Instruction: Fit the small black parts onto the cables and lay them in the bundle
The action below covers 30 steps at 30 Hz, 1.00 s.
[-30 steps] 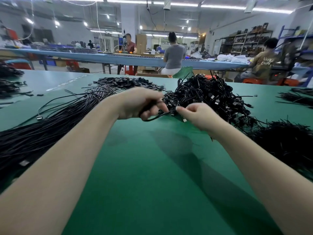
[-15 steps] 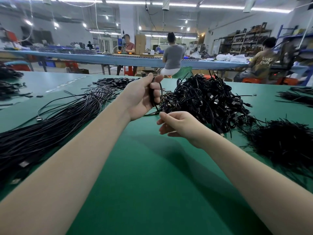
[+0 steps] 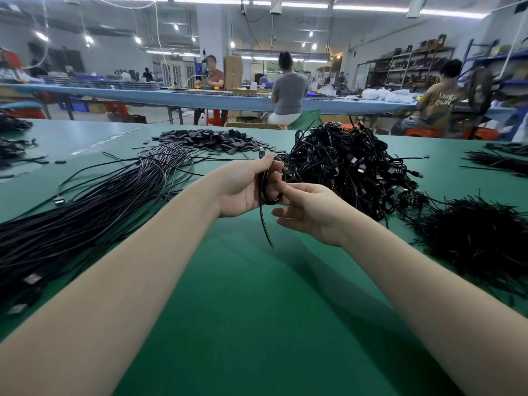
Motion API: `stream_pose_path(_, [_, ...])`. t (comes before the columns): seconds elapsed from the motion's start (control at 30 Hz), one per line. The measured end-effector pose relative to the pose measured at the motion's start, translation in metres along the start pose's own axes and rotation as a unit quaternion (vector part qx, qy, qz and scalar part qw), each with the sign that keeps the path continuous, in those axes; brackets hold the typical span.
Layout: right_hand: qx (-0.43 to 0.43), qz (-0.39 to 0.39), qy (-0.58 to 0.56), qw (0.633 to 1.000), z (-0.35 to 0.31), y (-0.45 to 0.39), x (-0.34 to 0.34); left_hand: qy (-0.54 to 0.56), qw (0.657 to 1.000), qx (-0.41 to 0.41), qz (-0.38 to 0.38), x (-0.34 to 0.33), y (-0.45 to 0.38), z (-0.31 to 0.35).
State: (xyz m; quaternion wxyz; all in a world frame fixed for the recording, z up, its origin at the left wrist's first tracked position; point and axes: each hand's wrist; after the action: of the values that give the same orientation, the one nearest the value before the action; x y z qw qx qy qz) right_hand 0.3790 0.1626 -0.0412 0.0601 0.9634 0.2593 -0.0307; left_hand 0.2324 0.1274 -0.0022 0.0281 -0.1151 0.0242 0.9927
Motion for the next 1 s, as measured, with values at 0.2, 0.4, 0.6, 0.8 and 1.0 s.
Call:
stream_pose_path(0.2, [-0.003, 0.014, -0.016, 1.0, 0.002, -0.003, 0.0, -0.039, 0.999, -0.033, 0.01, 0.004, -0.004, -0.007])
stream_pose_path(0.4, [0.003, -0.013, 0.031, 0.999, -0.001, -0.001, 0.003, -0.001, 0.996, -0.09, -0.001, -0.001, -0.01, -0.016])
stream_pose_path(0.6, [0.066, -0.028, 0.152, 0.986, 0.0, 0.002, -0.006, -0.096, 0.985, -0.129, 0.063, -0.004, -0.013, -0.022])
stream_pose_path(0.8, [0.18, 0.119, 0.462, 0.86, 0.014, -0.004, -0.014, -0.118, 0.979, -0.127, 0.105, -0.013, -0.016, -0.033])
stream_pose_path(1.0, [0.125, 0.213, 0.603, 0.758, 0.032, -0.013, 0.005, -0.092, 0.992, -0.02, 0.08, -0.016, -0.014, -0.042])
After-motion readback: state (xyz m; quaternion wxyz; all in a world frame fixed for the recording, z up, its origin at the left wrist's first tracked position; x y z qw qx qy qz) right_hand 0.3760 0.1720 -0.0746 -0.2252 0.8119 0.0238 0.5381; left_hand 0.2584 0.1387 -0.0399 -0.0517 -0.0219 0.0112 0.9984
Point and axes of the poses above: each hand's wrist, its own y-axis away from the middle knuckle, its own x-axis out of the back of the hand, z = x × y, and after that the axes turned 4 degrees about -x, right-handed
